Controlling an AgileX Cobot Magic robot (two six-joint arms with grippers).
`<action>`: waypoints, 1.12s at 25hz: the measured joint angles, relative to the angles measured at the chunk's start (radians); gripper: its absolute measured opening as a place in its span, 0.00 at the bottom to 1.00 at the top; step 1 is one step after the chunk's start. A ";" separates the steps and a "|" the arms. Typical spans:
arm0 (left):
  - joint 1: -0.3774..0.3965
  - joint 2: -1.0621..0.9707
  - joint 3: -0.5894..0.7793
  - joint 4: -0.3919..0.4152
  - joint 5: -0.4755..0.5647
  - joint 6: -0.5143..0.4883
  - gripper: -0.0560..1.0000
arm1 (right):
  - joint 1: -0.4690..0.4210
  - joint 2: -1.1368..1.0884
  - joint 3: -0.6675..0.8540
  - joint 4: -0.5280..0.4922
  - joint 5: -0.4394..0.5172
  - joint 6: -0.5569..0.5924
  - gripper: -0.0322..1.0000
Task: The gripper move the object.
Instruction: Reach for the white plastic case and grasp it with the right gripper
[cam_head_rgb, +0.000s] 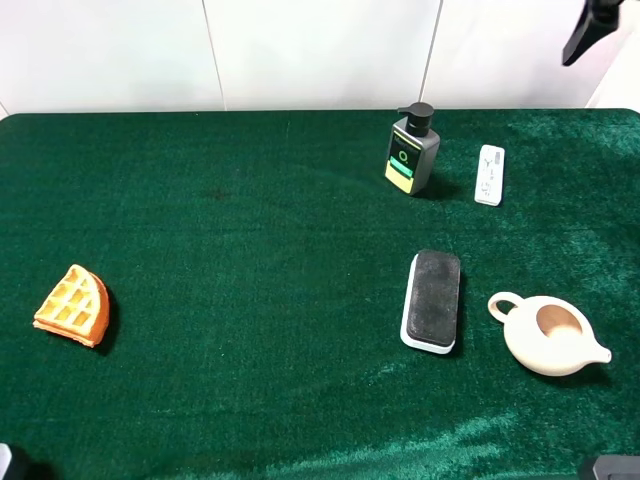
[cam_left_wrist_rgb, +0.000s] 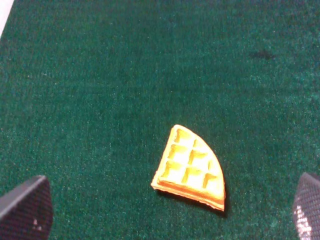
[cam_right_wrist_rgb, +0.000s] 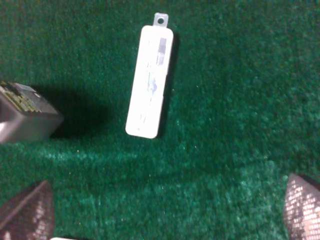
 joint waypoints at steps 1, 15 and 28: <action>0.000 0.000 0.000 0.000 0.000 0.000 0.98 | 0.003 0.018 -0.007 0.004 -0.003 -0.004 0.70; 0.000 0.000 0.000 0.000 0.000 0.000 0.98 | 0.070 0.278 -0.152 0.008 -0.027 -0.008 0.70; 0.000 0.000 0.000 0.000 0.000 0.000 0.98 | 0.070 0.495 -0.205 0.007 -0.084 -0.008 0.70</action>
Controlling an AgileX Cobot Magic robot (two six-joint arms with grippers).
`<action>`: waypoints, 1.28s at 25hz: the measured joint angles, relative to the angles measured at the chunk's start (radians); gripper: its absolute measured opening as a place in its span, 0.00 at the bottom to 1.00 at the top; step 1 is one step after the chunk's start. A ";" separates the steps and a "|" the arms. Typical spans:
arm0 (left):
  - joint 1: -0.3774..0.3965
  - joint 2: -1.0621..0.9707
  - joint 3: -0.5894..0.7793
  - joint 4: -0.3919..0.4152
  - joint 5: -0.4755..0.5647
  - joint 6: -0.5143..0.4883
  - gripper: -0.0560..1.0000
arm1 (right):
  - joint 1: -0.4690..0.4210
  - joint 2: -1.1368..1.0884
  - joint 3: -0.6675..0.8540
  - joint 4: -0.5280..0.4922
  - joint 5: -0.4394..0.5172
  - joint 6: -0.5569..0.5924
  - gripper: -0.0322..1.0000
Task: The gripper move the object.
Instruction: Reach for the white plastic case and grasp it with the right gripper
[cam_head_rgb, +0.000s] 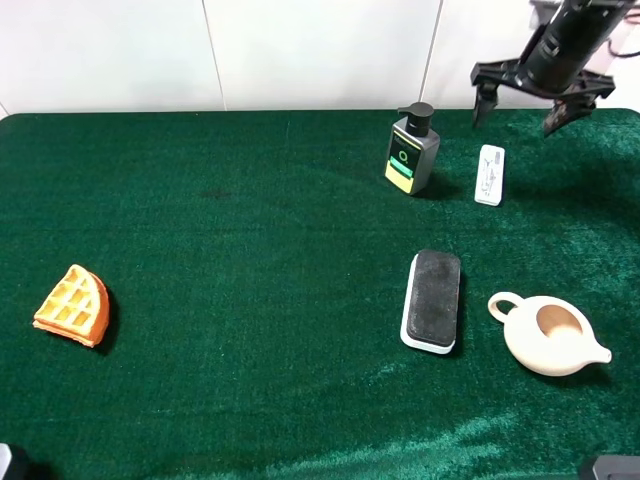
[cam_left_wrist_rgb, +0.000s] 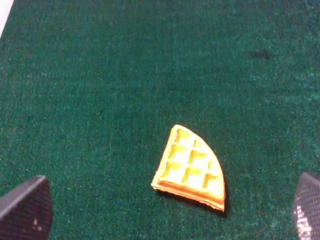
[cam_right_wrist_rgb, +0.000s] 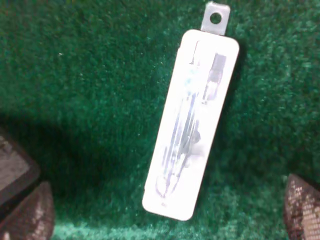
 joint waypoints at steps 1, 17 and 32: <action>0.000 0.000 0.000 0.000 0.000 0.000 0.98 | 0.000 0.013 0.000 0.001 -0.004 0.000 0.70; 0.000 0.000 0.000 0.000 0.000 0.000 0.98 | 0.000 0.150 -0.001 0.003 -0.099 0.004 0.70; 0.000 0.000 0.000 0.000 0.000 0.000 0.98 | 0.000 0.212 -0.001 -0.006 -0.130 0.009 0.70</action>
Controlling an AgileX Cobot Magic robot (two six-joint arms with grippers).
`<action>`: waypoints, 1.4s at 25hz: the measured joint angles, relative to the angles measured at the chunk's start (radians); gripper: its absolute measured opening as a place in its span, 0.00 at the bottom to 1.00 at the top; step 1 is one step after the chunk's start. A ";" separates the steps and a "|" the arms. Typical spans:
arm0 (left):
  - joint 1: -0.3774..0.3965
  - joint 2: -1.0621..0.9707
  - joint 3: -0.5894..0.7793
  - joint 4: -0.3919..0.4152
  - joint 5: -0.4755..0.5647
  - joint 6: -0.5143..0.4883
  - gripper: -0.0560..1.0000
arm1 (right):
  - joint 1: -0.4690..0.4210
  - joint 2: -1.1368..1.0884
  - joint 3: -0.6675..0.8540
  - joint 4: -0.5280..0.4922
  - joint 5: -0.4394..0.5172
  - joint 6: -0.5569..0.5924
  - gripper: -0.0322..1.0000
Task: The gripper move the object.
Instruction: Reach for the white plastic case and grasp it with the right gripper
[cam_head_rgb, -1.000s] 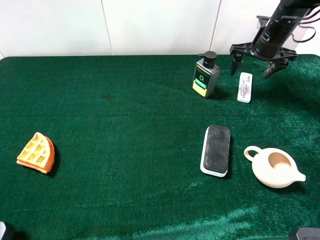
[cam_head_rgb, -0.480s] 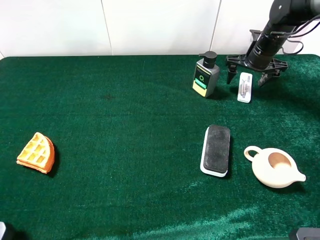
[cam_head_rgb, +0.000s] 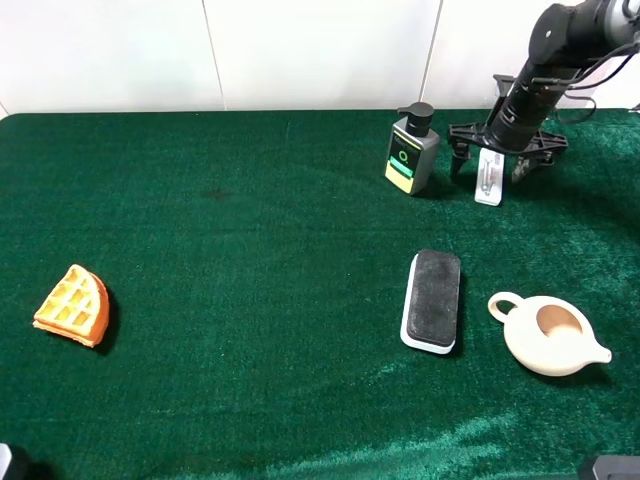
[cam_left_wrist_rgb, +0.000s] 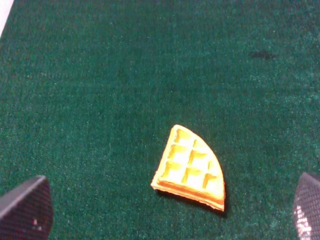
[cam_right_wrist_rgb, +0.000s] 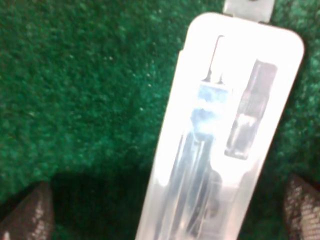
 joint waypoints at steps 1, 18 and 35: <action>0.000 0.000 0.000 0.000 0.000 0.000 0.98 | 0.000 0.001 0.000 0.001 0.000 0.000 0.70; 0.000 0.000 0.000 0.000 0.000 0.000 0.98 | 0.000 0.004 -0.004 -0.008 0.002 0.002 0.54; 0.000 0.000 0.000 0.000 0.000 0.000 0.98 | 0.000 0.005 -0.004 -0.008 0.003 0.003 0.32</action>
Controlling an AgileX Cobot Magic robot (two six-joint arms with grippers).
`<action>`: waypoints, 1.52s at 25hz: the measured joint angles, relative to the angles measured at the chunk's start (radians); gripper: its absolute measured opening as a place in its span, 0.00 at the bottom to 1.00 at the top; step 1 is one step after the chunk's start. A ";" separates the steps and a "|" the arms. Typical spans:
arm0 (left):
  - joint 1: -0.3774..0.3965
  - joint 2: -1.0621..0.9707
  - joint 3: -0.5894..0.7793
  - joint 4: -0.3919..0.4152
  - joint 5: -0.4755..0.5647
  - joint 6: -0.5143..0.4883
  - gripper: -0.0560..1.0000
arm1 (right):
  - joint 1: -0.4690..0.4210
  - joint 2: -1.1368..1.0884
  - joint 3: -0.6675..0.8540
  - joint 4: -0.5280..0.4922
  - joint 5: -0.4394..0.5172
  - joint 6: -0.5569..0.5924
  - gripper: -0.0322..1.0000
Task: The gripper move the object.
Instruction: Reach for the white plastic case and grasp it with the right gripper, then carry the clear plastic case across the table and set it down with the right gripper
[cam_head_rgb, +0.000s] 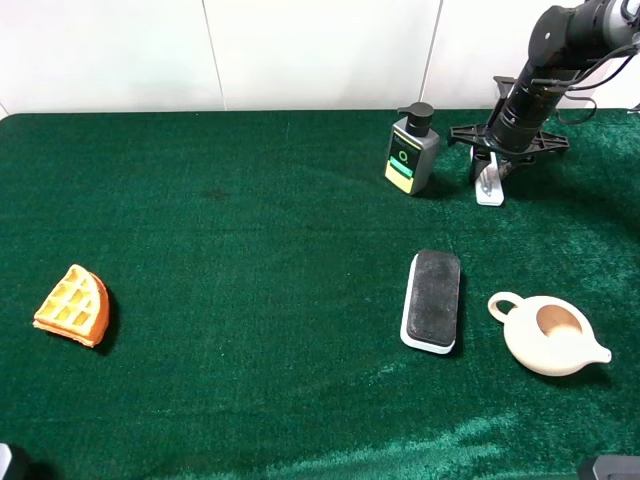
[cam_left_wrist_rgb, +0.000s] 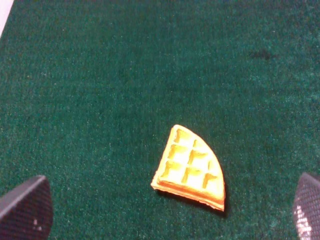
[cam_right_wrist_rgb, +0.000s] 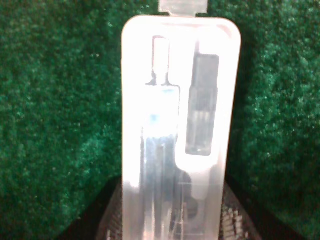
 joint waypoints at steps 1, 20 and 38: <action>0.000 0.000 0.000 0.000 0.000 0.000 0.98 | 0.000 0.000 0.000 0.000 0.000 0.000 0.32; 0.000 0.000 0.000 0.000 0.000 0.000 0.98 | 0.000 -0.136 0.000 -0.011 0.030 0.011 0.32; 0.000 0.000 0.000 0.000 0.000 0.001 0.98 | 0.000 -0.268 -0.079 -0.032 0.304 0.023 0.32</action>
